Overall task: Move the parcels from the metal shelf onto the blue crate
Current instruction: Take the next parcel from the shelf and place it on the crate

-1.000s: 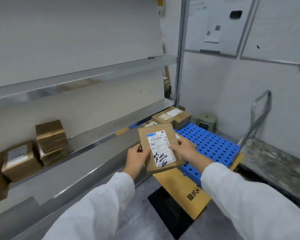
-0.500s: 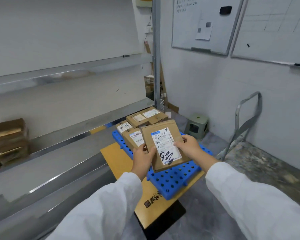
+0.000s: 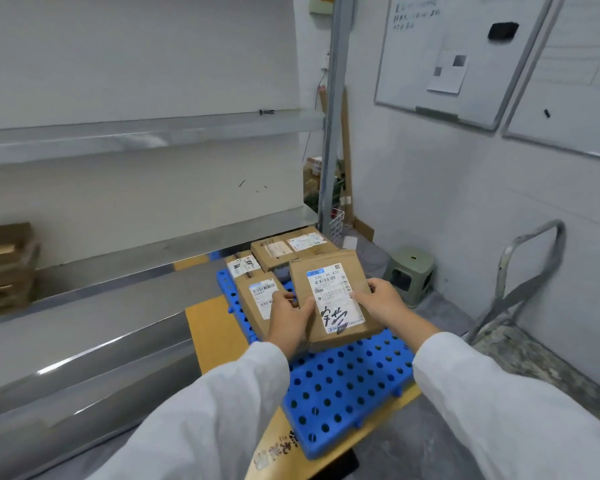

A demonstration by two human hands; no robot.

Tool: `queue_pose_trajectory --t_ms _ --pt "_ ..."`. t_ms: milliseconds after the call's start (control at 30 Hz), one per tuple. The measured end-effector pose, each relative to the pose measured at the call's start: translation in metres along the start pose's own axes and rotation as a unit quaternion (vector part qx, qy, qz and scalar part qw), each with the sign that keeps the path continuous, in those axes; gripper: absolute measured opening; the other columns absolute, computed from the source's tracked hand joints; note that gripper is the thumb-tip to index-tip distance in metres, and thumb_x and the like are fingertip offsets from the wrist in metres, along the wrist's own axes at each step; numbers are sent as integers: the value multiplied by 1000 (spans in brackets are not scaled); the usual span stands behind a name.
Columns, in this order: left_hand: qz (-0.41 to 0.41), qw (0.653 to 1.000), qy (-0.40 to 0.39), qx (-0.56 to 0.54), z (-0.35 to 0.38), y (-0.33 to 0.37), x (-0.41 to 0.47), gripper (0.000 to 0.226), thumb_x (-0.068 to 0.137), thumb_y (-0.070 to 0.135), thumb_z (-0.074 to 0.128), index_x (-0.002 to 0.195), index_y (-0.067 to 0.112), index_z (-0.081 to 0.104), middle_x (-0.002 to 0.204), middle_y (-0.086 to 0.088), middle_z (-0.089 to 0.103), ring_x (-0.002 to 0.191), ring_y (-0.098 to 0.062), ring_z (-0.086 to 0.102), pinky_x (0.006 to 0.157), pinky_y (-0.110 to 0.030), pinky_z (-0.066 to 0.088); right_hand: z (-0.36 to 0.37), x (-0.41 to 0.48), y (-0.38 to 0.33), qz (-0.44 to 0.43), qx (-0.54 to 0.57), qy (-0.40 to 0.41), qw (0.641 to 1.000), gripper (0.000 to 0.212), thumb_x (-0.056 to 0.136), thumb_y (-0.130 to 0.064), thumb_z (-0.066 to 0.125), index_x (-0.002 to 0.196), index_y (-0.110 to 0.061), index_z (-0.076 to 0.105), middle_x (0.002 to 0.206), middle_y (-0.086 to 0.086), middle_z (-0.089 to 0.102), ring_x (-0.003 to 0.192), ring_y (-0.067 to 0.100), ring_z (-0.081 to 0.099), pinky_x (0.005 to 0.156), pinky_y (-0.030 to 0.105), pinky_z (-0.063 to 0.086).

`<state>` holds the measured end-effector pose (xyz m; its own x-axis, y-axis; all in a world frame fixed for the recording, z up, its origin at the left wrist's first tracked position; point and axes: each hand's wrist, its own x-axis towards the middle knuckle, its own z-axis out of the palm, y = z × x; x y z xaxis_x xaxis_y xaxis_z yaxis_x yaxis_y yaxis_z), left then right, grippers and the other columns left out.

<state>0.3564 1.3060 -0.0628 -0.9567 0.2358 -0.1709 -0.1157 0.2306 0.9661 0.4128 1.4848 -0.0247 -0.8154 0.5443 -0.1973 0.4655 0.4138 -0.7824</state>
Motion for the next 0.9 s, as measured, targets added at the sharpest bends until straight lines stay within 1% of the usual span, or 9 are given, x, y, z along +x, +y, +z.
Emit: queue_pose_trajectory --t_ms 67,300,400,467,600,667,767,833,900 --pt "-17 1000 15 3 10 -1 19 36 91 30 66 113 13 42 101 1 56 84 -4 55 64 -20 44 0 21 1 3 1 -7 1000 38 90 -24 64 125 -12 56 130 11 54 108 23 60 90 36 50" --pt "-59 997 47 14 37 -13 84 24 95 29 60 103 10 46 99 -4 58 85 -13 56 64 -23 44 4 107 3 1 -61 -57 996 31 90 -23 62 119 -13 57 129 11 54 113 23 56 96 41 49" --pt "-86 994 64 27 40 -21 98 18 97 26 56 100 10 49 98 -10 63 89 -24 62 75 -37 53 14 132 4 -2 -87 -85 993 26 91 -21 58 116 -12 58 128 12 54 111 25 57 95 44 50" --pt "-98 991 78 39 40 -26 105 17 97 25 55 99 9 52 94 -12 65 86 -28 63 79 -44 54 23 146 8 -7 -96 -99 990 23 92 -20 57 112 -9 60 125 13 55 109 26 58 93 43 50" --pt "-86 991 82 65 38 -34 121 12 96 23 58 93 12 57 91 -6 67 83 -22 62 75 -35 52 40 170 21 1 -91 -104 990 27 92 -19 52 99 4 63 108 17 62 100 31 59 84 45 48" --pt "-90 989 89 80 38 -38 131 10 93 23 62 90 14 62 95 -4 66 96 -23 59 83 -35 50 45 183 26 7 -91 -114 989 27 92 -23 51 99 0 63 107 16 61 98 30 59 84 44 48" --pt "-128 974 122 140 40 -47 141 12 88 33 67 91 22 68 110 -5 59 118 -24 39 101 -38 39 51 202 34 -12 -100 -147 984 29 92 -26 55 112 -6 60 118 11 58 98 21 55 83 37 47" --pt "-151 969 135 144 43 -53 143 11 86 36 69 89 26 67 113 -7 56 123 -26 37 102 -36 38 55 212 37 -17 -99 -171 980 35 92 -27 58 122 -9 56 123 8 56 95 16 51 77 29 39" --pt "-146 968 146 144 47 -58 142 12 84 37 72 88 28 66 107 -4 52 120 -27 37 98 -31 37 60 220 40 -18 -106 -183 977 32 92 -27 57 119 -9 57 121 7 59 93 16 52 72 28 38"
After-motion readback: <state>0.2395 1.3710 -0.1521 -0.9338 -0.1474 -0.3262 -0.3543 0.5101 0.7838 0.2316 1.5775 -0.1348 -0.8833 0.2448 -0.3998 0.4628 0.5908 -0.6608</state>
